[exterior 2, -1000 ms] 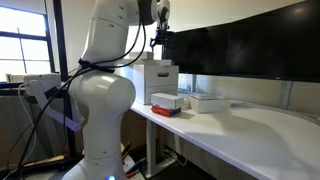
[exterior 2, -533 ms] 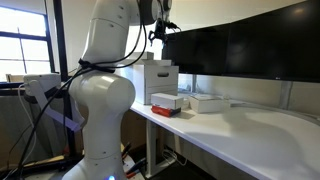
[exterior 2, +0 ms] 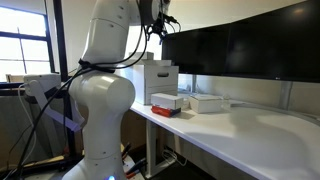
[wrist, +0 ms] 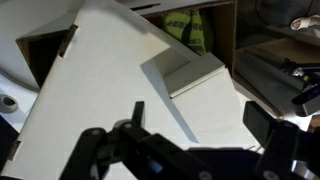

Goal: Remove the white box from the top of the storage box.

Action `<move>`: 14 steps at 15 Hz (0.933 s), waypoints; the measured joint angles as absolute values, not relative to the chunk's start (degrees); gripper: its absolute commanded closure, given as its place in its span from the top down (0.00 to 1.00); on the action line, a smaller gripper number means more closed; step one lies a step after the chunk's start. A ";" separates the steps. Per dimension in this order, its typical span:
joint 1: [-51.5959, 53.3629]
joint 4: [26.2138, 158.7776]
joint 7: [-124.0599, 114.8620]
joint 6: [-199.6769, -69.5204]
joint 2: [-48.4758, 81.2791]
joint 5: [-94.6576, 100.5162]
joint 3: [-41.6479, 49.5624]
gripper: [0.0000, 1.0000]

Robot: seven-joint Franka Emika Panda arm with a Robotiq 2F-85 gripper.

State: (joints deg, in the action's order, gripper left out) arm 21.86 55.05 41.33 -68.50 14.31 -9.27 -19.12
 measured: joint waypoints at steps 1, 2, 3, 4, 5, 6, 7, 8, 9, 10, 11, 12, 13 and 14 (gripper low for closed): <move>21.83 54.71 43.10 -67.67 14.32 -10.13 -19.12 1.00; 21.72 54.41 45.44 -66.97 14.32 -11.32 -19.13 1.00; 21.53 54.12 47.87 -66.28 14.31 -12.50 -19.14 1.00; 21.18 53.83 50.51 -65.34 14.30 -13.74 -19.14 1.00; 20.78 53.53 53.15 -64.41 14.30 -14.88 -19.14 1.00; 20.26 53.25 55.91 -63.52 14.30 -16.05 -19.14 1.00; 19.65 52.97 58.26 -62.76 14.30 -17.05 -19.13 1.00; 19.46 52.85 58.59 -62.68 14.32 -17.19 -19.01 1.00; 19.47 52.85 58.58 -62.68 14.36 -17.18 -18.93 1.00; 19.54 52.85 58.57 -62.68 14.42 -17.18 -18.93 1.00; 19.80 52.85 58.51 -62.69 14.53 -17.18 -18.94 1.00; 19.88 52.85 58.50 -62.69 14.60 -17.18 -18.95 1.00; 19.85 52.85 58.50 -62.69 14.62 -17.18 -18.95 1.00; 19.85 52.85 58.50 -62.69 14.64 -17.18 -18.95 1.00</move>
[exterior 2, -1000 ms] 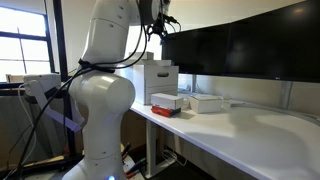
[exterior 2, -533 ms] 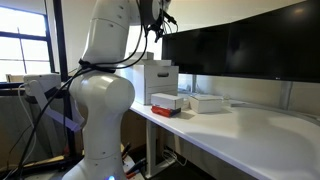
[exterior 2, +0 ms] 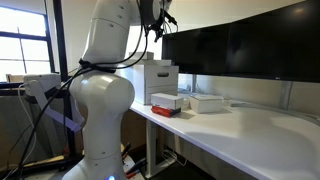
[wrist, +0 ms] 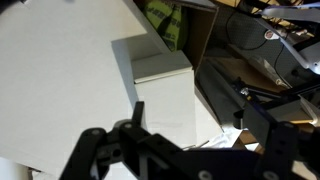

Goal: Remove the white box from the top of the storage box.

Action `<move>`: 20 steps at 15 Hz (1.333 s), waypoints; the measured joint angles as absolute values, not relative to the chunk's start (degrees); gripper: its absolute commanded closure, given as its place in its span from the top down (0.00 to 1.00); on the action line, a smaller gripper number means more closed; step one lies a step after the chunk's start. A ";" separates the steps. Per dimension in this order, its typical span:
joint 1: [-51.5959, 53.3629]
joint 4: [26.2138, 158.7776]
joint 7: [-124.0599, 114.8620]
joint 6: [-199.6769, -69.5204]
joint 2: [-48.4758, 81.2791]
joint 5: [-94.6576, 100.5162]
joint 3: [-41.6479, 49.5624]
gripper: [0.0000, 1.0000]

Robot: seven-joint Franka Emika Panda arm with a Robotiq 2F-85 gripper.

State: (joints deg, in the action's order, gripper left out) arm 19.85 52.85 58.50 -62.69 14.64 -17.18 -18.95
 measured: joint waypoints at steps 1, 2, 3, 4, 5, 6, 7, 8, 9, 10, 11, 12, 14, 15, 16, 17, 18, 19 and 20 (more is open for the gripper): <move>19.84 52.85 58.50 -62.69 14.64 -17.18 -18.95 1.00; 19.85 52.85 58.50 -62.69 14.66 -17.18 -18.95 1.00; 19.82 52.85 58.50 -62.69 14.74 -17.18 -18.92 1.00; 19.76 52.81 58.84 -62.69 14.97 -17.18 -18.88 1.00; 19.70 52.73 59.68 -62.69 15.34 -17.18 -18.82 1.00; 19.73 52.47 61.29 -62.55 15.95 -17.16 -18.82 1.00; 19.93 51.83 63.34 -62.03 16.87 -16.77 -18.97 1.00; 20.39 50.86 65.54 -61.09 18.03 -16.15 -19.22 1.00; 21.05 49.69 67.63 -60.25 19.34 -15.57 -19.57 1.00; 21.94 48.48 69.52 -59.65 20.68 -14.84 -19.99 1.00; 22.96 47.21 71.27 -59.16 22.01 -14.20 -20.40 1.00; 24.16 45.86 72.62 -58.84 23.33 -13.66 -20.83 1.00; 26.59 43.17 74.14 -57.95 25.50 -12.63 -21.53 1.00; 27.94 41.68 74.40 -57.22 26.43 -12.06 -21.73 1.00; 29.22 40.30 74.42 -56.46 27.05 -11.22 -21.78 1.00; 30.36 39.15 74.42 -55.90 27.39 -10.34 -21.77 1.00; 31.44 38.14 74.40 -55.74 27.49 -9.14 -21.69 1.00; 32.41 37.29 74.29 -55.74 27.49 -7.92 -21.53 1.00; 33.43 36.43 73.89 -55.80 27.49 -6.46 -21.28 1.00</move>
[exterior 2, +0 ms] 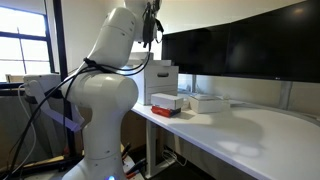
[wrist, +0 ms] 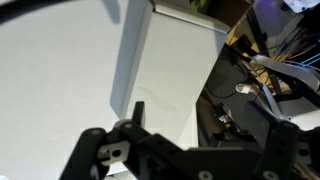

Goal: Remove the white box from the top of the storage box.

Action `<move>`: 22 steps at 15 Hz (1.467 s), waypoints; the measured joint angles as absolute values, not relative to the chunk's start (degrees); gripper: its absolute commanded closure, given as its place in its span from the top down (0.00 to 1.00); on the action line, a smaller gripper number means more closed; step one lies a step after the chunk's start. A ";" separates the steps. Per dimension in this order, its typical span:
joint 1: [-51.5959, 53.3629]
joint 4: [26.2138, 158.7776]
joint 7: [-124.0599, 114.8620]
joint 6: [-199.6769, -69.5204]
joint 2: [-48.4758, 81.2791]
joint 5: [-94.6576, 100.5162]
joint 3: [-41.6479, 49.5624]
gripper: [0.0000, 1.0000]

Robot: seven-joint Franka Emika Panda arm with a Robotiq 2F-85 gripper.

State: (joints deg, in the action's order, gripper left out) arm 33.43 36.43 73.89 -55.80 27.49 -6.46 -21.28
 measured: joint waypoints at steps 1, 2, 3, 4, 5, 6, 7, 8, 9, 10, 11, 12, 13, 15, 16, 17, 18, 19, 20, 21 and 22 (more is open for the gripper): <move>34.55 35.73 73.51 -55.98 27.49 -4.79 -20.94 1.00; 35.76 35.21 72.88 -56.47 27.50 -2.83 -20.50 1.00; 37.08 34.91 72.14 -57.23 27.52 -0.76 -19.92 1.00; 38.35 34.78 71.11 -58.17 27.61 1.08 -19.33 1.00; 39.50 34.78 69.89 -59.17 27.81 2.67 -18.76 1.00; 40.51 34.78 68.44 -60.06 28.12 3.78 -18.24 1.00; 41.30 34.78 66.99 -60.81 28.55 4.52 -17.77 1.00; 41.87 34.78 65.62 -61.36 29.00 4.95 -17.43 1.00; 42.28 34.78 64.28 -61.64 29.41 4.98 -17.07 1.00; 42.51 34.78 62.94 -61.68 29.74 4.98 -16.82 1.00; 42.72 34.78 61.67 -61.68 29.97 4.98 -16.57 1.00; 42.93 34.78 60.36 -61.68 30.06 4.98 -16.30 1.00; 43.11 34.76 59.08 -61.68 30.05 4.98 -16.18 1.00; 43.52 34.61 56.59 -61.68 29.99 4.98 -16.12 1.00; 43.80 34.48 55.32 -61.68 29.95 4.98 -16.11 1.00; 44.11 34.40 54.23 -61.68 29.89 4.98 -16.11 1.00; 44.46 34.34 53.10 -61.68 29.85 4.98 -16.10 1.00; 44.75 34.31 52.18 -61.68 29.82 4.98 -16.10 1.00; 45.00 34.31 51.29 -61.68 29.82 4.97 -16.10 1.00; 45.18 34.31 50.67 -61.68 29.82 4.96 -16.10 1.00; 45.27 34.31 50.17 -61.68 29.82 4.96 -16.10 1.00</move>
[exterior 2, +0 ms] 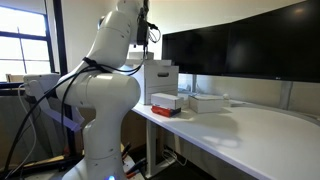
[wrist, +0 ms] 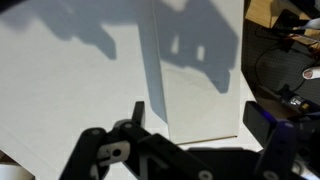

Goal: Remove the white box from the top of the storage box.

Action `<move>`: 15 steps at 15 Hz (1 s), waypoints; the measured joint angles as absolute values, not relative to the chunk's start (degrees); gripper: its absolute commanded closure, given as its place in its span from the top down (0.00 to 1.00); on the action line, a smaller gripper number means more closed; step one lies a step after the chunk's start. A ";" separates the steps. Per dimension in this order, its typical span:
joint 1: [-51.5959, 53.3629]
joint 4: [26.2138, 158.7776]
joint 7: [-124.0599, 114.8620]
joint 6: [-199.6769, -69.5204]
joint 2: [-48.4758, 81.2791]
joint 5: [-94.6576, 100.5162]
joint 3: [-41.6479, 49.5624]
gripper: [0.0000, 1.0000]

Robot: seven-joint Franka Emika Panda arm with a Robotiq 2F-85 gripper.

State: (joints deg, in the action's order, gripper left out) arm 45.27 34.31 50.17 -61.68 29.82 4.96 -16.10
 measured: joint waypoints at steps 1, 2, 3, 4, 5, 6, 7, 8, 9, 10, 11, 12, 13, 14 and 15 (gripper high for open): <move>45.31 34.31 49.78 -61.68 29.82 4.94 -16.11 1.00; 45.30 34.31 49.35 -61.68 29.81 4.88 -16.10 1.00; 45.30 34.31 49.05 -61.68 29.78 4.86 -16.11 1.00; 45.30 34.31 48.87 -61.68 29.69 4.83 -16.11 1.00; 45.30 34.31 48.82 -61.68 29.57 4.82 -16.12 1.00; 45.31 34.31 48.81 -61.68 29.44 4.76 -16.20 1.00; 45.31 34.31 48.81 -61.68 29.31 4.66 -16.36 1.00; 45.31 34.31 48.82 -61.63 29.25 4.34 -16.65 1.00; 45.31 34.31 48.91 -61.56 29.25 3.92 -17.07 1.00; 45.35 34.26 49.59 -60.76 29.09 3.37 -17.68 1.00; 45.46 34.24 49.89 -60.03 28.73 3.07 -18.32 1.00; 45.65 34.24 49.94 -59.65 28.28 3.02 -18.67 1.00; 45.86 34.19 49.94 -59.59 28.03 3.03 -18.68 1.00; 45.91 34.13 49.94 -59.60 28.07 3.03 -18.67 1.00; 45.91 34.13 49.94 -59.65 28.24 3.03 -18.65 1.00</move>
